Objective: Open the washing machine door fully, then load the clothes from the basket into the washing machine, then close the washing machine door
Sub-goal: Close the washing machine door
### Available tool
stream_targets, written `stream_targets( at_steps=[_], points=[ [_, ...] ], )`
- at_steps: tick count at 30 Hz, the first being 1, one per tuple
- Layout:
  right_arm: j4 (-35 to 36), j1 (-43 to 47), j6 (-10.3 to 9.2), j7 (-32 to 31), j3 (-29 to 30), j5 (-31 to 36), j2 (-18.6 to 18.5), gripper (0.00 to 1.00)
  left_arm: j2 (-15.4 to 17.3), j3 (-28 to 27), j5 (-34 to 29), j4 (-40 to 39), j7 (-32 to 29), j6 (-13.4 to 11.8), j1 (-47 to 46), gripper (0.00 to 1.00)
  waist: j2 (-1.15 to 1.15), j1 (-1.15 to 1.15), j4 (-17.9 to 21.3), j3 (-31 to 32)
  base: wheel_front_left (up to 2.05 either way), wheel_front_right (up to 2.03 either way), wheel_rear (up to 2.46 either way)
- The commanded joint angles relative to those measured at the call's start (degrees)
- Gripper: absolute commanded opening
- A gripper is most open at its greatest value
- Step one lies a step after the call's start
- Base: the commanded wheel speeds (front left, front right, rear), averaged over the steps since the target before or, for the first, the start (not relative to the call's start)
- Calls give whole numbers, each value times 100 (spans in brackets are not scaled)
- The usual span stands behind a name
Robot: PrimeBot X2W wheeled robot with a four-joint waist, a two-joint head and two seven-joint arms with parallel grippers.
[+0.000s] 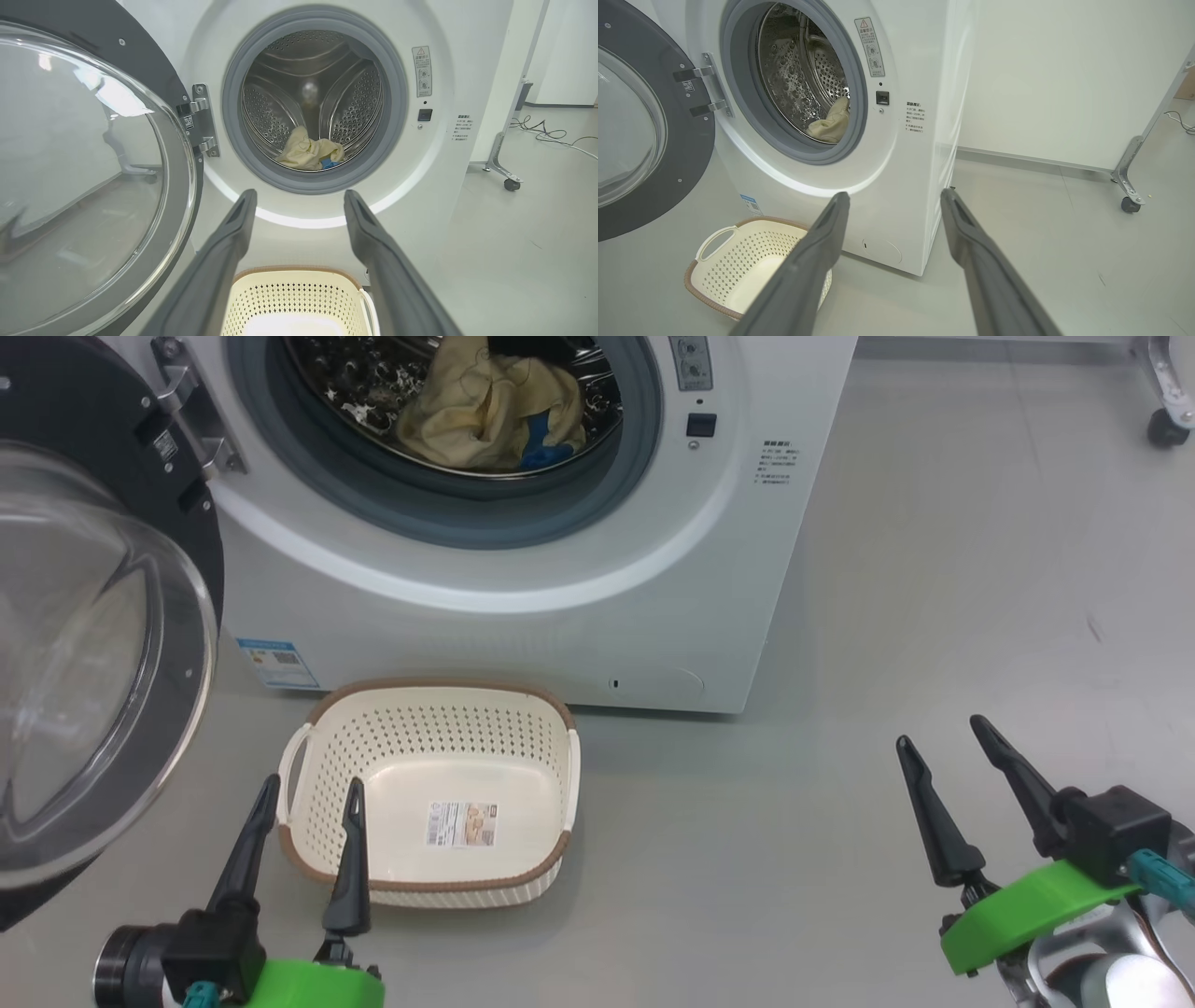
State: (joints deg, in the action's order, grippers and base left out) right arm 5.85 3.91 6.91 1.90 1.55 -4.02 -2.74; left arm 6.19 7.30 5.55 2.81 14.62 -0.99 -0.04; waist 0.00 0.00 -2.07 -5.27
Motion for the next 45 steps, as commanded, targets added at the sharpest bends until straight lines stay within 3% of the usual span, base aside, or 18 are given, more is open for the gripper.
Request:
stream_targets(
  at_steps=[1,30,45],
  points=[
    [214,-183,58,-41,-99,-3,-61,100,32,-255,-50,-213,38,6,-216,100,0,0,-10,-2,-154,154,0],
    [227,-102,58,-69,-16,12,-70,100,-46,-241,-118,-139,38,116,-175,100,0,0,-315,105,-27,27,0],
    [365,-41,58,-171,-11,28,-117,100,-123,-232,-109,-204,38,101,-108,100,0,0,-1914,88,0,0,0]
  ],
)
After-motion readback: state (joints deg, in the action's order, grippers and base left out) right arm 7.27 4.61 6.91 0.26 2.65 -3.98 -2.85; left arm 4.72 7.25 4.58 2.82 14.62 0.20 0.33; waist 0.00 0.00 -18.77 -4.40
